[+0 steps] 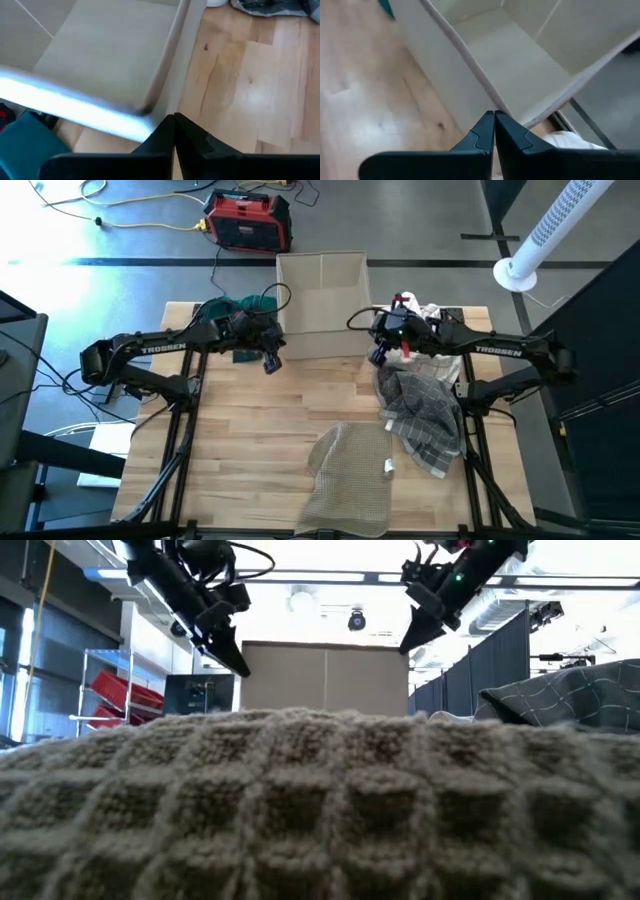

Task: Fold towel
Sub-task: Move the laundry organizer to the top center of the table, then fold the brown kitchen towel

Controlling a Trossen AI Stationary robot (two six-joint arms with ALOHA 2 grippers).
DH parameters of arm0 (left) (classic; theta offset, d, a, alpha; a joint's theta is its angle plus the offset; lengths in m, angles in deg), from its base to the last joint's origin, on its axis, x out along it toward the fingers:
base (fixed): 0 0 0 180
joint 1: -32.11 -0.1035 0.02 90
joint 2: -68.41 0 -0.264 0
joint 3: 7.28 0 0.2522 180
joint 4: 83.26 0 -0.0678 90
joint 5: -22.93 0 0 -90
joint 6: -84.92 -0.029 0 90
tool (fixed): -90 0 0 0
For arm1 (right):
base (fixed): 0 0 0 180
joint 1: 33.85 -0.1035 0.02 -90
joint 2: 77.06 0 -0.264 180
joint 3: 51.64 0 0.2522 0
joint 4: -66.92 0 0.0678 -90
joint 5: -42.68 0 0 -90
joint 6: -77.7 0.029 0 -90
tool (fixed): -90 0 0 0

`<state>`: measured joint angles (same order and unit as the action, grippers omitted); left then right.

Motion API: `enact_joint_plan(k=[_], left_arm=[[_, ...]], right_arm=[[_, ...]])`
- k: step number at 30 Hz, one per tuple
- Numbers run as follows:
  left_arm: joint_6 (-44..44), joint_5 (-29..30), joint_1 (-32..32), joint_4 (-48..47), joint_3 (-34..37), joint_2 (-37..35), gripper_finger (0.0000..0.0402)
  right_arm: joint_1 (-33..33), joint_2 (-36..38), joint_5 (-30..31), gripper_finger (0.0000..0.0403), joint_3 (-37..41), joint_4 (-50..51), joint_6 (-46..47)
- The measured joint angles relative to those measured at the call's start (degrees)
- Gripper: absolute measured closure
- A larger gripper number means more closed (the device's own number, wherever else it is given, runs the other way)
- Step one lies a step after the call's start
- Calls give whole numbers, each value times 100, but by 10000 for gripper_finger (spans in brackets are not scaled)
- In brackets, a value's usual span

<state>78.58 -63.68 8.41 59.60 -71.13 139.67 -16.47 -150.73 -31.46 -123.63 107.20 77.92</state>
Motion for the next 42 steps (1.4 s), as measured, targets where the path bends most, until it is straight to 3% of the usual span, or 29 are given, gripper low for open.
enact_joint_plan(k=[12,15,18,23,27,42], left_arm=[[2224,-472,1109,-2037,-1018,-856,401],[2877,-1115,1540,-1954,-1033,-936,401],[3401,-1372,2085,-1984,-1033,-884,401],[4121,-953,2961,-1957,-1031,-525,399],[4065,-763,3460,-1560,-1027,-5,383],[3783,-248,4462,-155,-1016,2471,249]], right_arm=[[-717,1189,-2626,403,-652,2065,1043],[-1022,1406,-3345,403,-654,2276,1177],[-1404,1417,-3639,403,-653,2434,1226],[-2026,1163,-3517,402,-651,2916,1559],[-2403,918,-2941,392,-650,3086,1867],[-3092,419,-1288,296,-645,3198,3427]])
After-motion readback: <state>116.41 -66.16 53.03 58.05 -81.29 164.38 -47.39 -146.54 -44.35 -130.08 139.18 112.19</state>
